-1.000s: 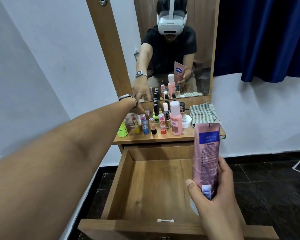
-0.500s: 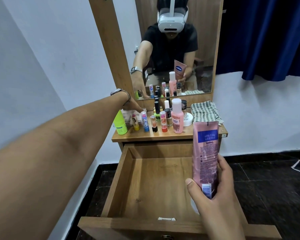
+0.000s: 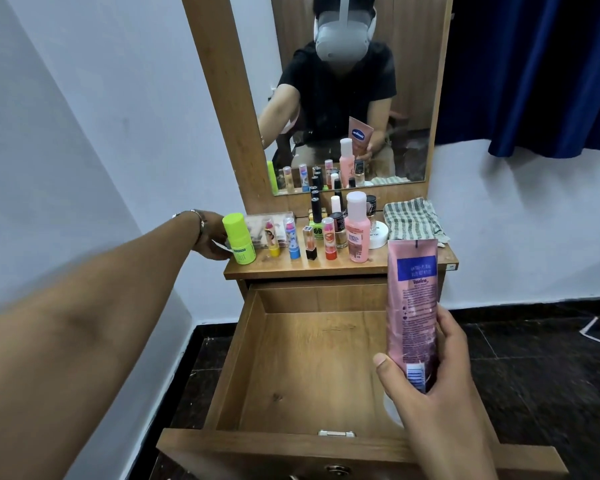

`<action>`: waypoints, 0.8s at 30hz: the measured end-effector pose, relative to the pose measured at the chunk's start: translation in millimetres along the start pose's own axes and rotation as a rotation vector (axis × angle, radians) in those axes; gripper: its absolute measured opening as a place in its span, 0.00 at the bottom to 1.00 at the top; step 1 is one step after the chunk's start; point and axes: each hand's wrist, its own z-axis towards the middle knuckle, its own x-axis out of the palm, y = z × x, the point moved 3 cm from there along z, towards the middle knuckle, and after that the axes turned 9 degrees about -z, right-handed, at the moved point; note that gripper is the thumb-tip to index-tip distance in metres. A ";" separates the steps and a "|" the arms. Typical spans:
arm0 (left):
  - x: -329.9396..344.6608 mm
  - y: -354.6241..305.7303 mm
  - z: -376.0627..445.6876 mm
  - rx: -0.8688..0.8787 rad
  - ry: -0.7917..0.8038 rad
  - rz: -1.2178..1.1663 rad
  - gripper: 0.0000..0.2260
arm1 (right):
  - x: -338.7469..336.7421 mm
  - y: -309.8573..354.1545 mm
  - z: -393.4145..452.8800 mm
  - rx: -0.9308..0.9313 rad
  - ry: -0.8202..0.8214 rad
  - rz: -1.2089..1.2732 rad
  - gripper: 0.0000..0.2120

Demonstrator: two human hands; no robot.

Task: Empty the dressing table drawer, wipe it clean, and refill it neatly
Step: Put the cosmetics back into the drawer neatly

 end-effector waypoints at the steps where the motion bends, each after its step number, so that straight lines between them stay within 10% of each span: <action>1: 3.6 4.8 1.2 -0.006 0.018 -0.064 0.10 | 0.5 -0.6 0.4 -0.002 0.010 0.001 0.39; 24: -94.0 32.8 -11.7 0.031 -0.090 -0.439 0.08 | 3.6 -3.4 0.6 -0.026 0.009 -0.078 0.38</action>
